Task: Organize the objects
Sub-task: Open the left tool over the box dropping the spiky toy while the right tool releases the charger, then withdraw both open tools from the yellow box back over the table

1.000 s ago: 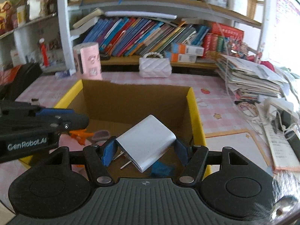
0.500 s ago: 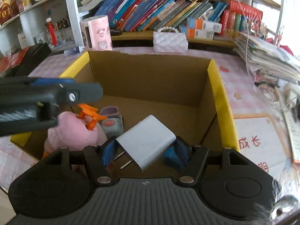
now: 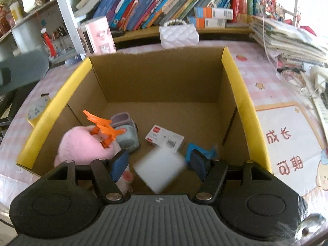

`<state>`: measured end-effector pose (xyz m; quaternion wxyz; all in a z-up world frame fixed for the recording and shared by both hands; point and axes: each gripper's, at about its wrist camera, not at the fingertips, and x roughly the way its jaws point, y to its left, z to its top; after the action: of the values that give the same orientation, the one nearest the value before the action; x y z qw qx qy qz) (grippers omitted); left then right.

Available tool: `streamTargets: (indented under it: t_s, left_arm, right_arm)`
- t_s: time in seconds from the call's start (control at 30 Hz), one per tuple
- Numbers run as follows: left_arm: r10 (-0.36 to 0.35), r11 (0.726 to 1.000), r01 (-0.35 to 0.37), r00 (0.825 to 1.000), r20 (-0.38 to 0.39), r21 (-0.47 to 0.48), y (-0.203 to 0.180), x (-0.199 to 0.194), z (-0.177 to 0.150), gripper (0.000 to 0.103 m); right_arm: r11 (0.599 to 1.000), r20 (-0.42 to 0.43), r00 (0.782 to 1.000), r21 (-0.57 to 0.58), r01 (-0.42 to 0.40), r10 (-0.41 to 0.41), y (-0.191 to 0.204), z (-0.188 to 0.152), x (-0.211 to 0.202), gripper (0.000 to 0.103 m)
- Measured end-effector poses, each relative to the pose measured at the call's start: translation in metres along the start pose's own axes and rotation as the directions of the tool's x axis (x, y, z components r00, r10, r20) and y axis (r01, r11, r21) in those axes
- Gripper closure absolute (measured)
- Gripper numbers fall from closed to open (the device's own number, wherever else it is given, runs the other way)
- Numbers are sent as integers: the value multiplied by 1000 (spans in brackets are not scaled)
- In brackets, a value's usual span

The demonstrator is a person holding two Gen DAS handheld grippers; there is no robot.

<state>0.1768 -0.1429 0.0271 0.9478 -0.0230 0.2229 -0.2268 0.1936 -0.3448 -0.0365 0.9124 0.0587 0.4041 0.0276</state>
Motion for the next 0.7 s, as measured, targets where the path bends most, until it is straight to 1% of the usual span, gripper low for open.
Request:
streamTargets:
  t_s: [0.17,0.3,0.4,0.57,0.6,0.63,0.7]
  left_arm:
    - [18,1000,-18,1000,-1,-14,6,-18,-10,20]
    - [13,1000,-13,1000,-1,-20,9,-36,-19,20]
    - [11,1000,-11,1000,-2,-19,12,-49,-27,19]
    - [12,1000,-13,1000,-19,-22,19,-69,-40,19]
    - [16,1000,-17,1000,-26,-19,20,-73,-43,17]
    - [27,999,-28,999,-37,-15,21,-78,-48,14]
    - [51,998,-52,997,-53,-17,23,-85,-55,13]
  right_arm:
    - [1000,81,996,4,30,-30,8,-3,-26,38]
    - [997,163,984,22,69,-72,16,-12,-53,38]
    - [994,209,972,62,95,-106,21,-22,-74,37]
    - [979,245,953,143,144,-176,26,-42,-103,36]
    - [976,246,950,156,154,-190,28,-48,-108,35]
    - [971,245,948,170,167,-205,30,-54,-112,35]
    - [964,232,945,188,190,-232,36,-65,-117,34]
